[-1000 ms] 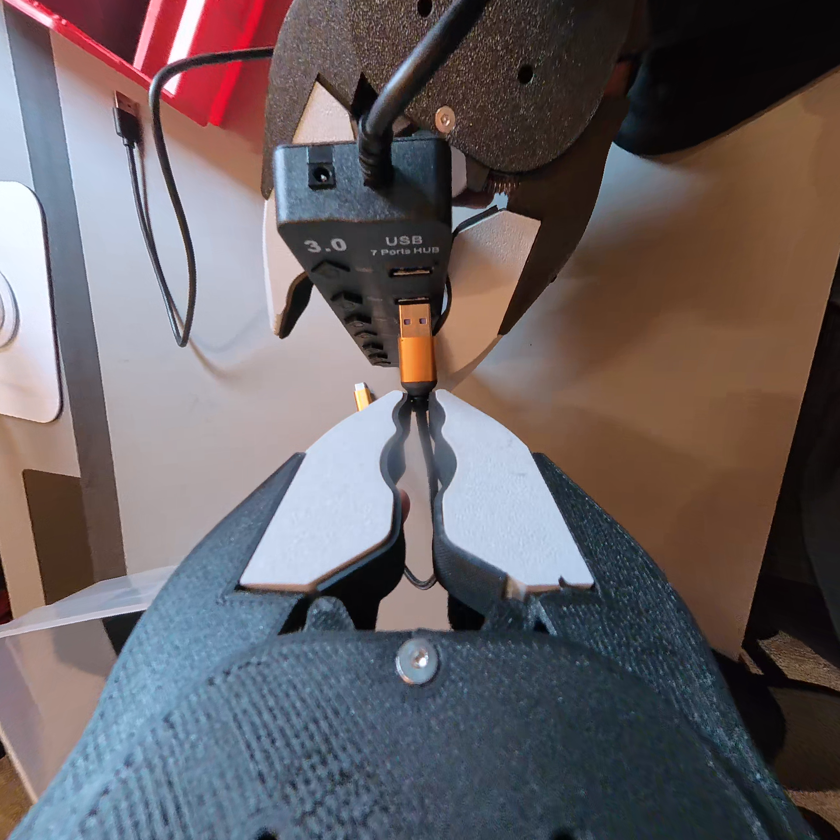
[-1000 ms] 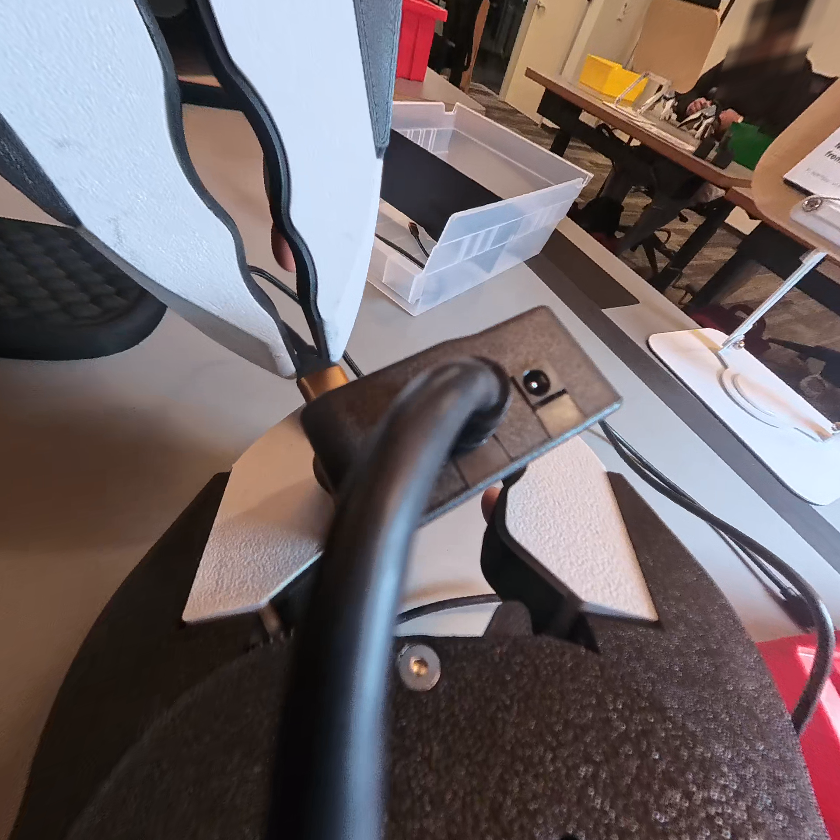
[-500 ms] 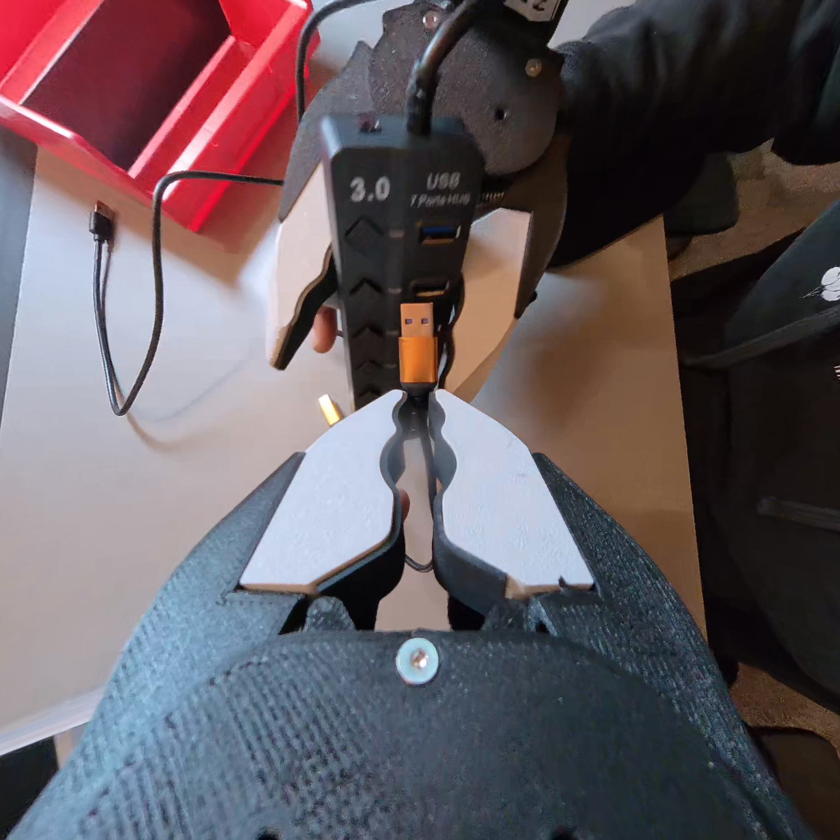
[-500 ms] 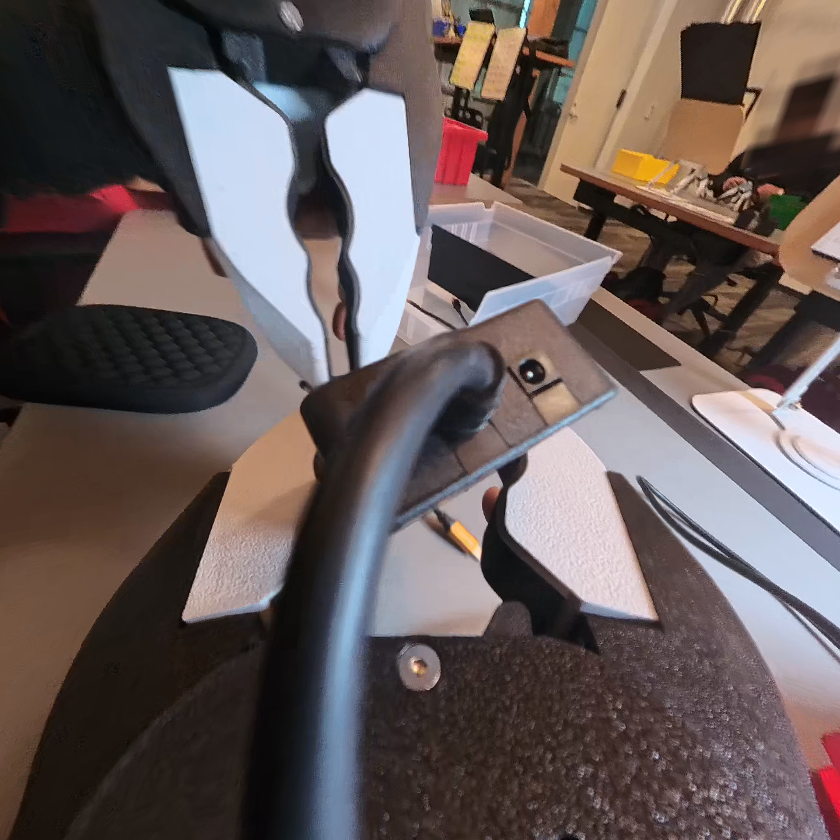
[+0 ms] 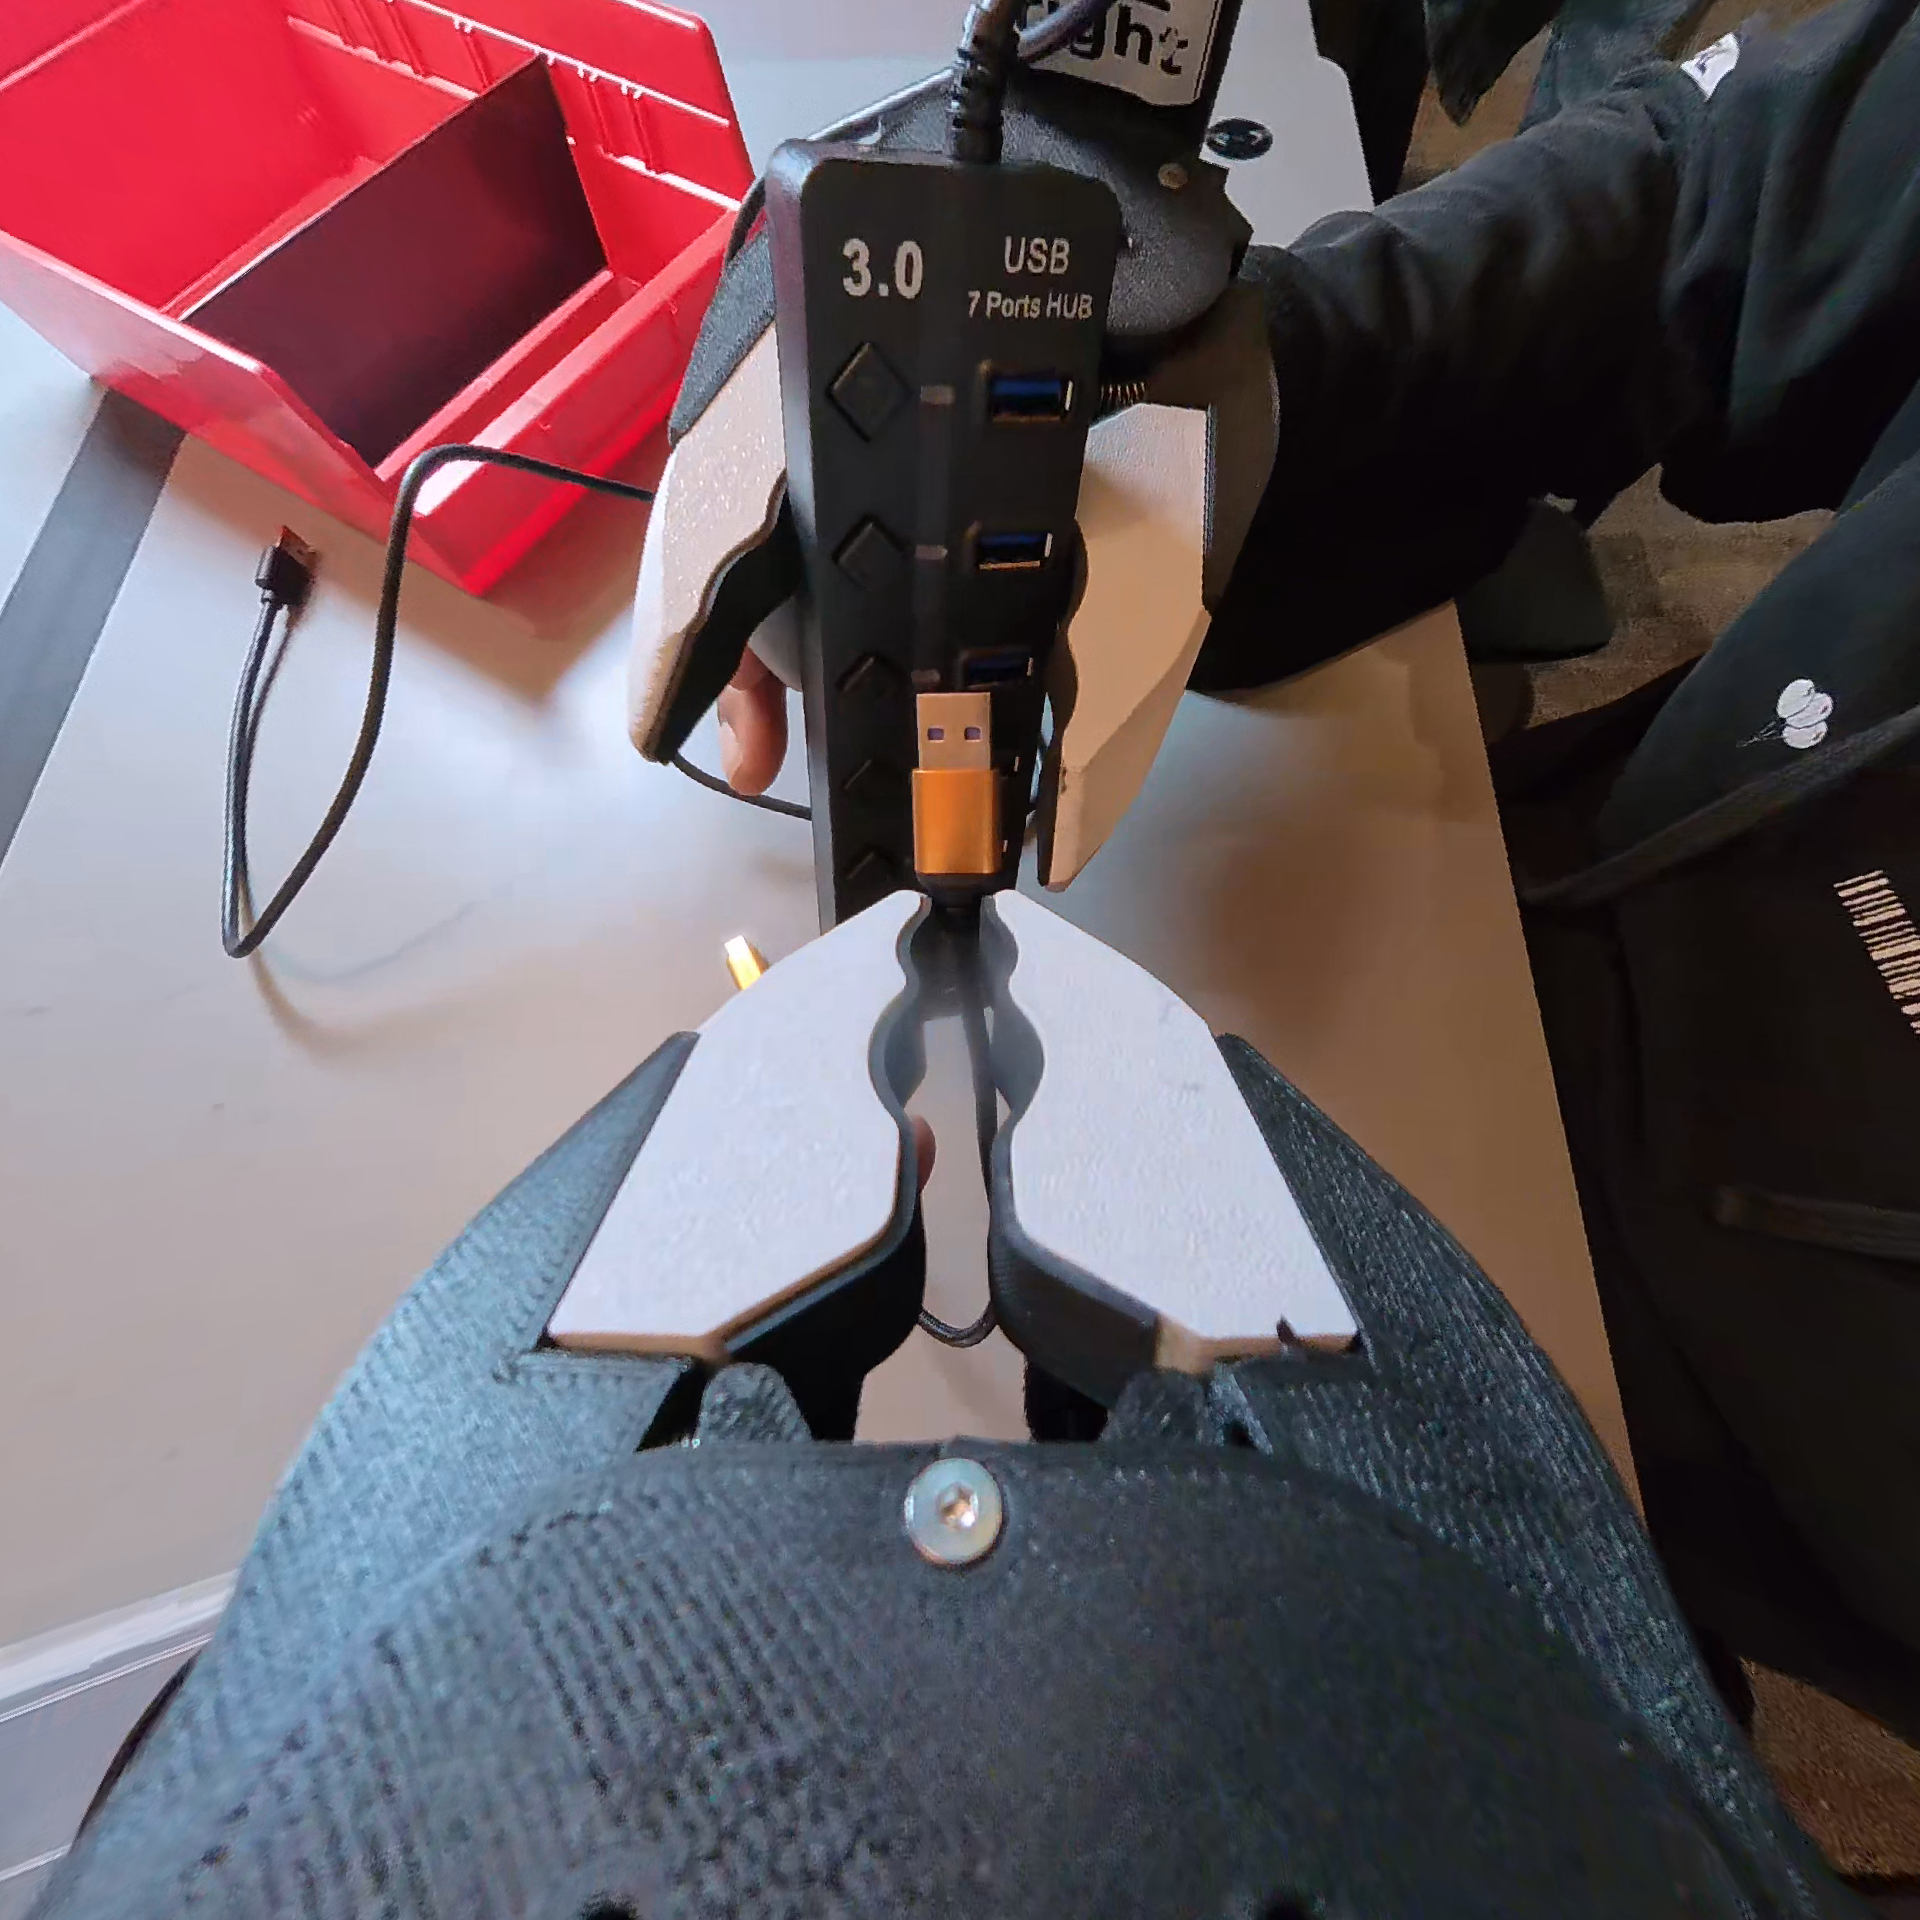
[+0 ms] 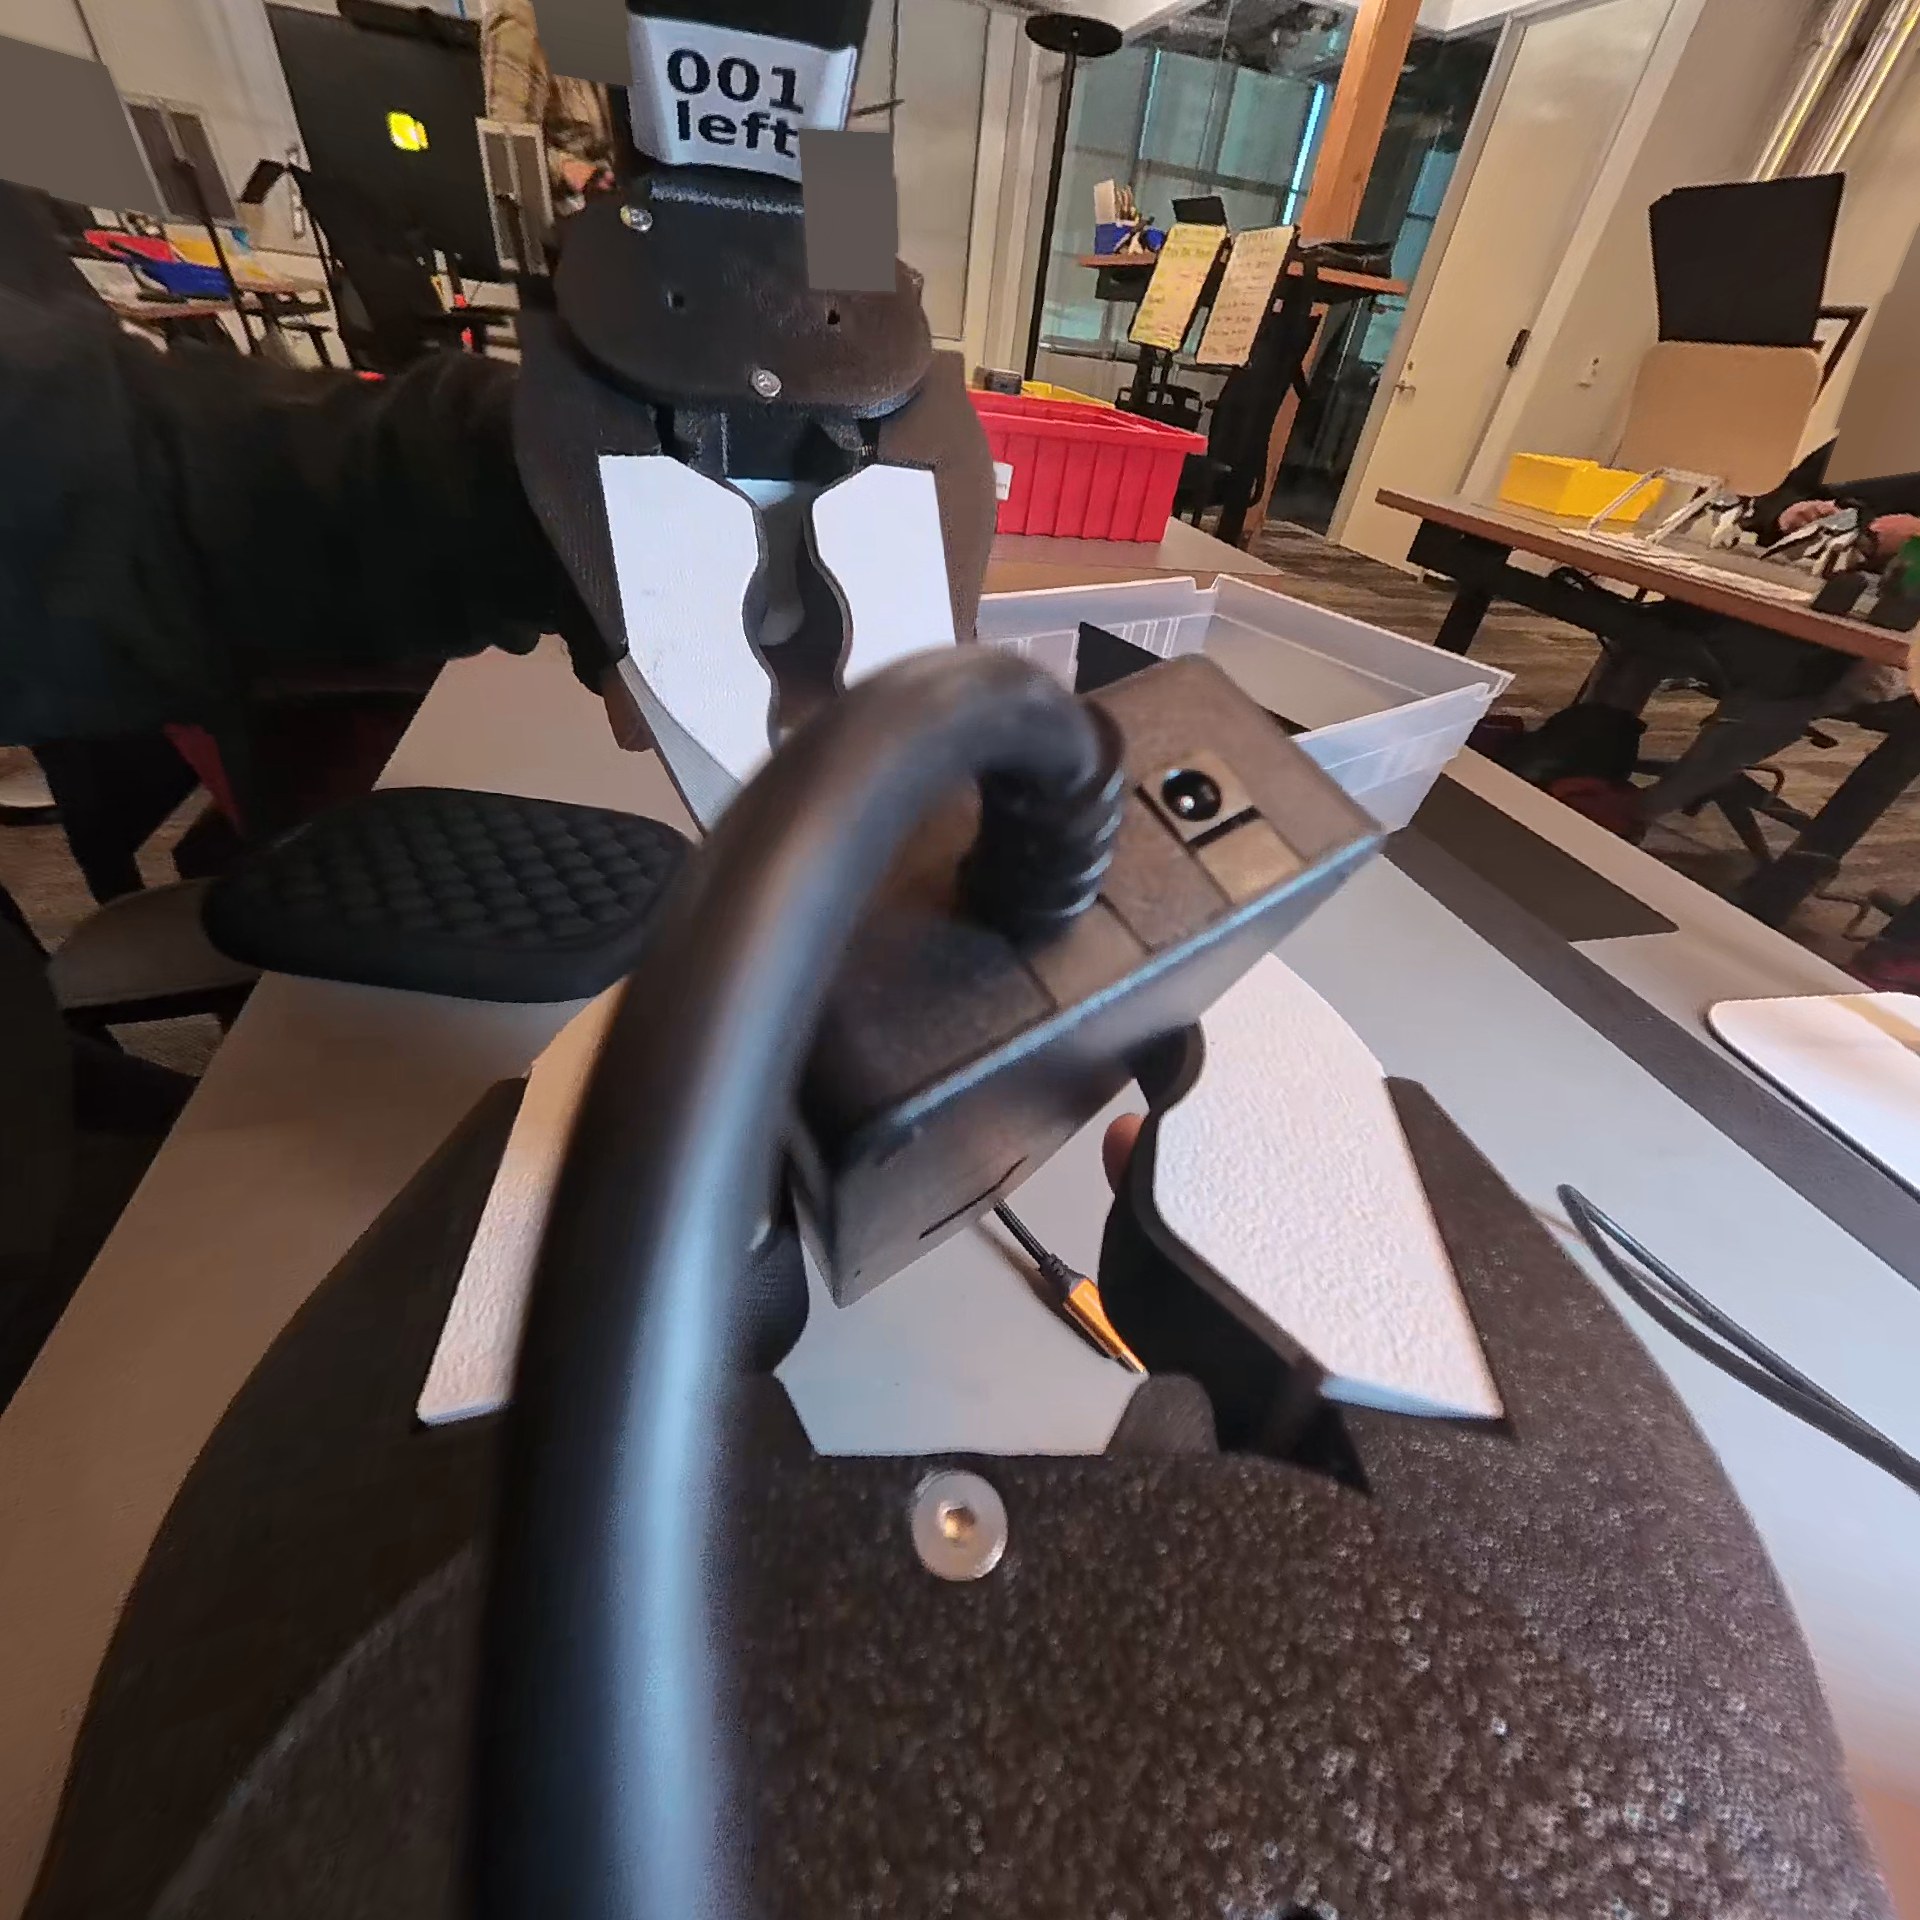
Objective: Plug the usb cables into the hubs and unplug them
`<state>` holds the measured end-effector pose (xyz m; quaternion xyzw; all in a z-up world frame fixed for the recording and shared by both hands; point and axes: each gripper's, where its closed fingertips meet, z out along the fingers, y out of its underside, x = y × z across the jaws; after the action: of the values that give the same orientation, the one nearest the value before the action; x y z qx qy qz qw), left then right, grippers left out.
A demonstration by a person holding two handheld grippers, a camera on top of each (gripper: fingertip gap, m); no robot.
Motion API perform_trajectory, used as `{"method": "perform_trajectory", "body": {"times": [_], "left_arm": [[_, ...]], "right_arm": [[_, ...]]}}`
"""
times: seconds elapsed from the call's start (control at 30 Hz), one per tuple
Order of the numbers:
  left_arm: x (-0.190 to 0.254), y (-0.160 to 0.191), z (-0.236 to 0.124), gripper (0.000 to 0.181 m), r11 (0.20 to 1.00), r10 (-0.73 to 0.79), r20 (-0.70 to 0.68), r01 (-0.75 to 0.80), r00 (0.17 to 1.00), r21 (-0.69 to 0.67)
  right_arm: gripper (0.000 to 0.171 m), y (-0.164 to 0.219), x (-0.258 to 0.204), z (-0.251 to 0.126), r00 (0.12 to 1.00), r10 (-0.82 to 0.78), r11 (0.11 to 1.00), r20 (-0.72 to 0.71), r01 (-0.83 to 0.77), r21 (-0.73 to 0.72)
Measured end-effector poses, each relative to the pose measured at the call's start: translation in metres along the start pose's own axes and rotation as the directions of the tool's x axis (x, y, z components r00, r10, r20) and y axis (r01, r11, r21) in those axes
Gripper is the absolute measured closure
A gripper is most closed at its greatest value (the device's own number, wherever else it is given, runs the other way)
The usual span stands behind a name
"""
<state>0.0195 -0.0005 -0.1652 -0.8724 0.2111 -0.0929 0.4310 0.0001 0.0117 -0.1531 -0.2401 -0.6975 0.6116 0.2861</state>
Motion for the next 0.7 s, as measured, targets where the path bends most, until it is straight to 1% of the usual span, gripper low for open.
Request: {"method": "perform_trajectory", "body": {"times": [0.3,0.37,0.4,0.43,0.53,0.63,0.7], "left_arm": [[-0.003,0.005,-0.009,0.174,0.984,-0.110,-0.010,0.110,0.994,0.141],[-0.003,0.007,-0.012,0.174,0.979,-0.129,-0.017,0.130,0.992,0.160],[-0.002,0.008,-0.014,0.174,0.975,-0.138,-0.027,0.140,0.990,0.172],[0.000,0.008,-0.015,0.174,0.970,-0.150,-0.044,0.156,0.988,0.187],[0.005,0.010,-0.020,0.174,0.952,-0.203,-0.117,0.224,0.972,0.210],[0.011,0.002,-0.034,0.174,0.937,-0.200,-0.165,0.238,0.966,0.255],[0.009,-0.006,-0.046,0.174,0.929,-0.192,-0.148,0.228,0.970,0.290]], "right_arm": [[0.102,0.000,0.002,-0.002,0.999,0.043,0.999,0.018,-0.043,0.019],[0.099,0.001,0.003,-0.002,0.999,0.046,0.999,0.017,-0.046,0.018],[0.102,0.001,0.003,-0.002,0.999,0.047,0.999,0.016,-0.048,0.017],[0.099,0.001,0.004,-0.002,0.999,0.048,0.999,0.015,-0.049,0.016],[0.099,0.001,0.003,-0.002,0.999,0.050,0.999,0.017,-0.051,0.013],[0.100,0.000,0.005,-0.003,0.999,0.050,0.999,0.015,-0.050,0.010],[0.099,-0.001,0.006,-0.005,0.999,0.050,0.999,0.011,-0.050,0.011]]}}
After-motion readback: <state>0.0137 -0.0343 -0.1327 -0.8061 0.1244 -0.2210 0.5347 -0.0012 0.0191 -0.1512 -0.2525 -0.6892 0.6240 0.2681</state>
